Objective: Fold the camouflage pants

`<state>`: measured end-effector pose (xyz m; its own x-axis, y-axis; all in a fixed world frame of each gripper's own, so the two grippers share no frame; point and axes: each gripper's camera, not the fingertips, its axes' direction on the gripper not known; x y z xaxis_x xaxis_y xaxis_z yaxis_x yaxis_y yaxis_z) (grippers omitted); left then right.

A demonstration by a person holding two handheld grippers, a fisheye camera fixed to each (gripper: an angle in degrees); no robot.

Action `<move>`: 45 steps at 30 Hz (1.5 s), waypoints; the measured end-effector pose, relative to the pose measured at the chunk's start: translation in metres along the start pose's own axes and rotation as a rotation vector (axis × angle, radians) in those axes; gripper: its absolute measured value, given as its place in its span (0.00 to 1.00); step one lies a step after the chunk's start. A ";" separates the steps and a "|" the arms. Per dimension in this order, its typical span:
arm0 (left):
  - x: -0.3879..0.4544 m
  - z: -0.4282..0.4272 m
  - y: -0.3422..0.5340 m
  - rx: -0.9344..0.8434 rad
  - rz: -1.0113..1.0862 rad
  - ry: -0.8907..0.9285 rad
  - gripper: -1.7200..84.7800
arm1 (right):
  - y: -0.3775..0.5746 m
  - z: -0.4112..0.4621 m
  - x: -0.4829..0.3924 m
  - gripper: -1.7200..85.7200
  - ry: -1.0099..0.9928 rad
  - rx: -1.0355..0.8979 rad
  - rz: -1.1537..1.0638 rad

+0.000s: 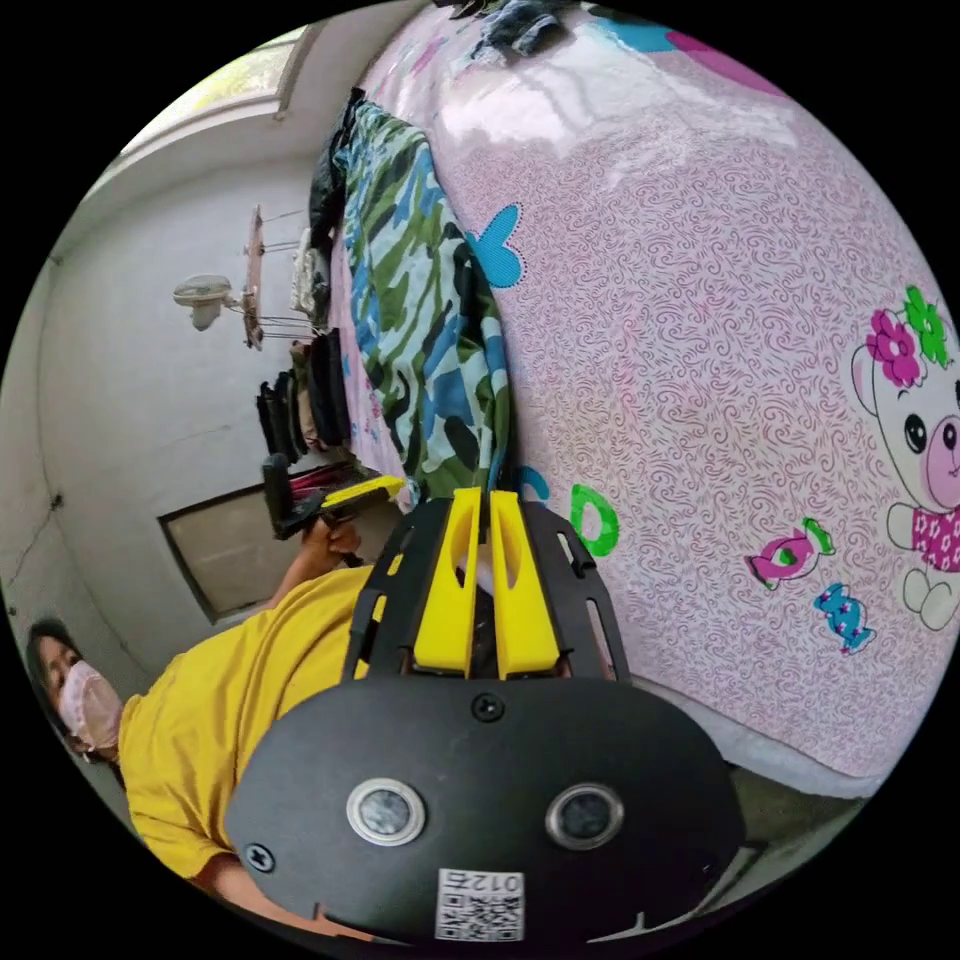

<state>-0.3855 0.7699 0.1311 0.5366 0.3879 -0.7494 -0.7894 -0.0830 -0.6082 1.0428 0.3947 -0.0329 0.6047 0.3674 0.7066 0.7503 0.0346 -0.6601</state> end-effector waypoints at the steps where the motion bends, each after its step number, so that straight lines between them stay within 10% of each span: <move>1: -0.018 0.002 0.005 -0.014 -0.076 0.089 0.03 | 0.002 -0.006 0.003 0.04 -0.074 0.014 0.002; 5: -0.072 0.016 0.026 0.007 -0.255 0.466 0.05 | 0.005 -0.021 0.002 0.03 -0.181 0.036 -0.005; 29: -0.208 0.096 0.085 0.339 -0.386 1.315 0.21 | -0.015 -0.054 -0.079 0.03 -0.435 0.103 -0.109; 45: -0.238 0.085 0.086 0.433 -0.304 1.397 0.22 | -0.035 -0.048 -0.114 0.03 -0.532 0.130 -0.148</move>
<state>-0.6061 0.7480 0.2796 0.3399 -0.8498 -0.4028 -0.4887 0.2063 -0.8477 0.9608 0.3075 -0.0782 0.2527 0.7663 0.5907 0.7578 0.2228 -0.6133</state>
